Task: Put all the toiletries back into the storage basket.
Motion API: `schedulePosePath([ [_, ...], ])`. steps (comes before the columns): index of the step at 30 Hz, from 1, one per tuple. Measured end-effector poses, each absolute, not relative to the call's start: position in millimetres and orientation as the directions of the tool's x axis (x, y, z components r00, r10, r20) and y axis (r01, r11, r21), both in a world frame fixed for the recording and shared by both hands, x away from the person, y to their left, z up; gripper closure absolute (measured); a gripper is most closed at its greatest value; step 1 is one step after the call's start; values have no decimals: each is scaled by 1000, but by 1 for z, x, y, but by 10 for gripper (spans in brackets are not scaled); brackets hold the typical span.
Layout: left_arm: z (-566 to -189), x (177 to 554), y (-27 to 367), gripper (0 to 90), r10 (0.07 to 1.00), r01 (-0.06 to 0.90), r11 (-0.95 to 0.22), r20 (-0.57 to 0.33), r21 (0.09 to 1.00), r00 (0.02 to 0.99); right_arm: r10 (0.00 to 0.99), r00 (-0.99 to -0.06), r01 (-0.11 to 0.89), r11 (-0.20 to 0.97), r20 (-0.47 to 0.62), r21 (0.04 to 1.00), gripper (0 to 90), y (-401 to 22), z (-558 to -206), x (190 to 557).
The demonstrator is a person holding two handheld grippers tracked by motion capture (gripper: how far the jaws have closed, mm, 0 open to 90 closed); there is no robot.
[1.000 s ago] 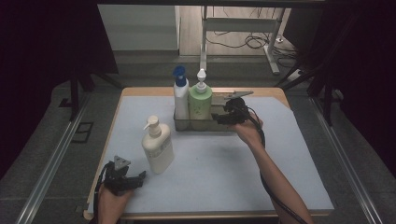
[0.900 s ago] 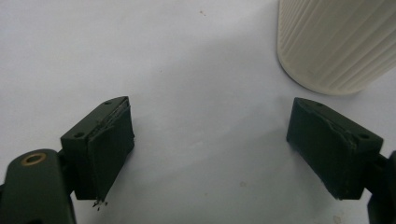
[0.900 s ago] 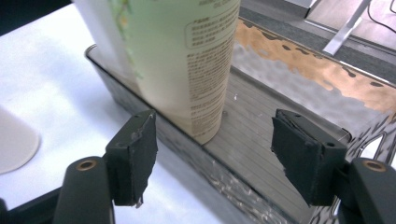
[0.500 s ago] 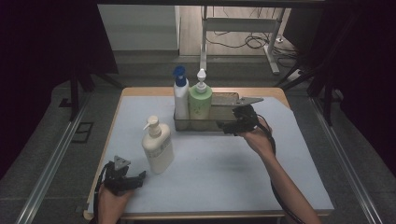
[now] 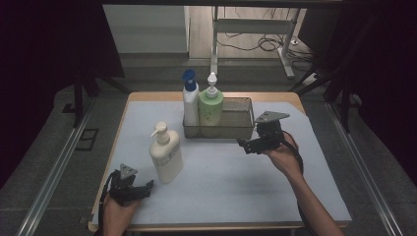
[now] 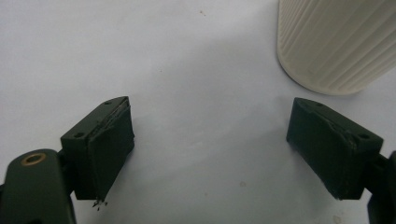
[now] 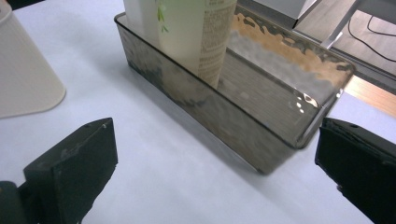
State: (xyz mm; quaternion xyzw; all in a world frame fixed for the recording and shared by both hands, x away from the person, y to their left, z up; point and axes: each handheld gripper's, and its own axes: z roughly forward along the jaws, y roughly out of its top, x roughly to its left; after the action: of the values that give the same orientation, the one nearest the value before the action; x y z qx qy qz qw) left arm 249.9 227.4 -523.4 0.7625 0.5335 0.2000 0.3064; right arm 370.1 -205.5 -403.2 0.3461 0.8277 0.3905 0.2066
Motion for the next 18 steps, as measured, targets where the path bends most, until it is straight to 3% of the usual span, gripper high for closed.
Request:
schedulePosePath([
  [18,-523,250,228,145,936,693,-242,-25,679,351,740,-669,428,465,-74,775,0,-247,-427,325],
])
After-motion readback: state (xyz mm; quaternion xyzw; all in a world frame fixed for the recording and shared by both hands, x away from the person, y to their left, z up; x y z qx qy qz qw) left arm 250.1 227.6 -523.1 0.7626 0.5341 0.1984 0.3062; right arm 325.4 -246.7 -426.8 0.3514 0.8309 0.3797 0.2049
